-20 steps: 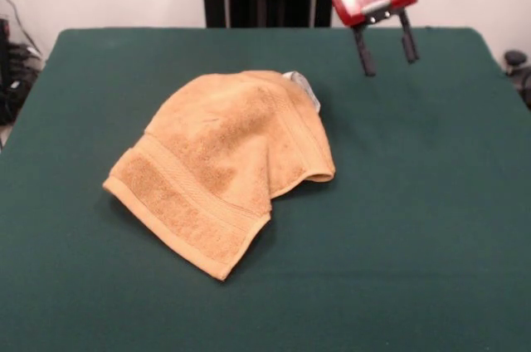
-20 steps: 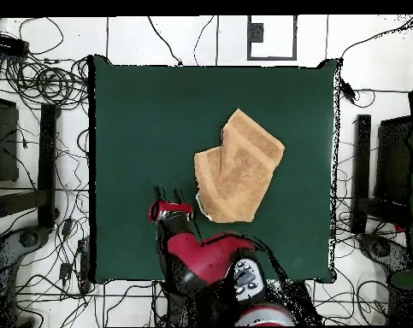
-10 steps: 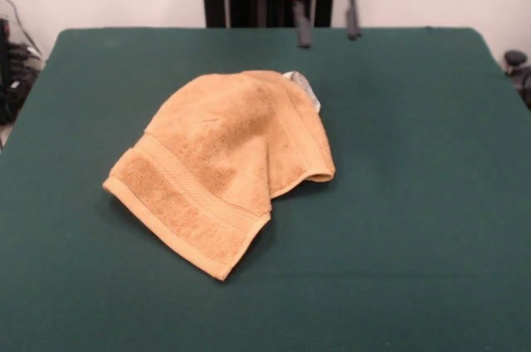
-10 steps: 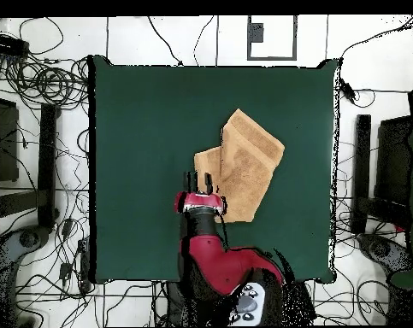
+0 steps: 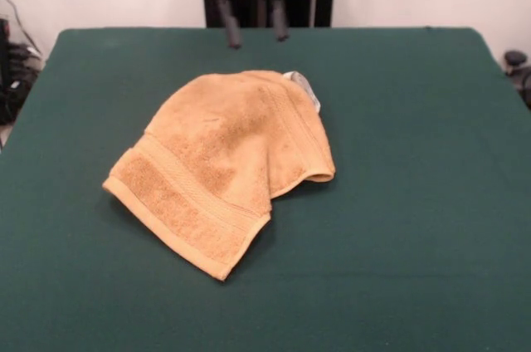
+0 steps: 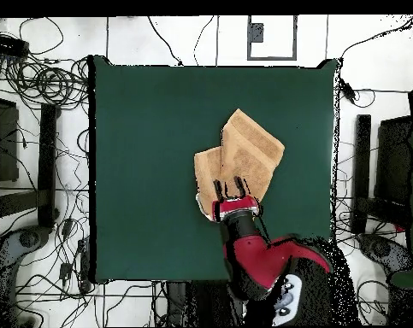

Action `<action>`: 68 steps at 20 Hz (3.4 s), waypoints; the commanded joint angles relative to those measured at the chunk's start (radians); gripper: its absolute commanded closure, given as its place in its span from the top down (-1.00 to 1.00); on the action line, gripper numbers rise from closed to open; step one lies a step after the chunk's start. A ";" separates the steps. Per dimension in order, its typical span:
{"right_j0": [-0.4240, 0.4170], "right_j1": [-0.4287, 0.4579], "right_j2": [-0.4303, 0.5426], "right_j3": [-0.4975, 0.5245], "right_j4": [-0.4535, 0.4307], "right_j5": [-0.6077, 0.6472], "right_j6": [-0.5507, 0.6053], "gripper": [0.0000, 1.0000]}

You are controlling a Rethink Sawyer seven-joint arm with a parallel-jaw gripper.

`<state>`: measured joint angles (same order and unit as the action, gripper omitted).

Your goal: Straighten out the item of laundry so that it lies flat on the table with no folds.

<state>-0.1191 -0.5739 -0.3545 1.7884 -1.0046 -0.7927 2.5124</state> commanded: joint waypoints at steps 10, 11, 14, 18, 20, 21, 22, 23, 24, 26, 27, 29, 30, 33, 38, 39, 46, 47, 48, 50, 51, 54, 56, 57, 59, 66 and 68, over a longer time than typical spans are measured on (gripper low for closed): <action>-0.115 0.280 0.153 -0.109 0.059 -0.252 -0.267 1.00; -0.113 0.286 0.149 -0.112 0.064 -0.262 -0.269 1.00; -0.102 0.299 0.137 -0.127 0.055 -0.274 -0.248 1.00; -0.087 0.314 0.118 -0.141 0.049 -0.283 -0.211 1.00; -0.082 0.322 0.111 -0.147 0.046 -0.282 -0.194 1.00; -0.081 0.325 0.108 -0.149 0.046 -0.285 -0.190 1.00; -0.080 0.327 0.108 -0.152 0.038 -0.279 -0.174 1.00; -0.079 0.328 0.107 -0.156 0.030 -0.274 -0.158 1.00; -0.076 0.327 0.108 -0.160 0.014 -0.258 -0.130 1.00; -0.069 0.322 0.111 -0.163 -0.019 -0.225 -0.067 1.00; -0.065 0.318 0.111 -0.161 -0.030 -0.211 -0.042 1.00; -0.058 0.309 0.117 -0.153 -0.059 -0.169 0.036 1.00; -0.055 0.309 0.127 -0.151 -0.086 -0.127 0.110 1.00; -0.055 0.313 0.131 -0.146 -0.098 -0.054 0.182 1.00; -0.059 0.291 0.165 -0.142 -0.220 0.083 0.381 1.00; -0.059 0.280 0.177 -0.141 -0.254 0.103 0.420 1.00; 0.127 0.251 0.154 -0.183 -0.748 0.175 1.157 1.00; 0.160 0.279 0.127 -0.197 -0.793 0.137 1.245 1.00; 0.184 0.317 0.102 -0.216 -0.821 0.093 1.292 1.00; 0.188 0.349 0.077 -0.229 -0.808 0.060 1.274 1.00; 0.189 0.358 0.068 -0.233 -0.802 0.050 1.266 1.00; 0.198 0.378 0.046 -0.250 -0.821 0.019 1.277 1.00; 0.205 0.381 0.039 -0.259 -0.837 0.011 1.296 1.00; 0.206 0.380 0.039 -0.258 -0.837 0.013 1.296 1.00; 0.205 0.370 0.041 -0.252 -0.823 0.031 1.276 1.00; 0.237 0.367 0.038 -0.256 -0.828 0.042 1.341 1.00; 0.253 0.370 0.039 -0.264 -0.841 0.026 1.381 1.00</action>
<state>0.0835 -0.2700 -0.3742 1.5993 -1.8061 -0.7281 3.5852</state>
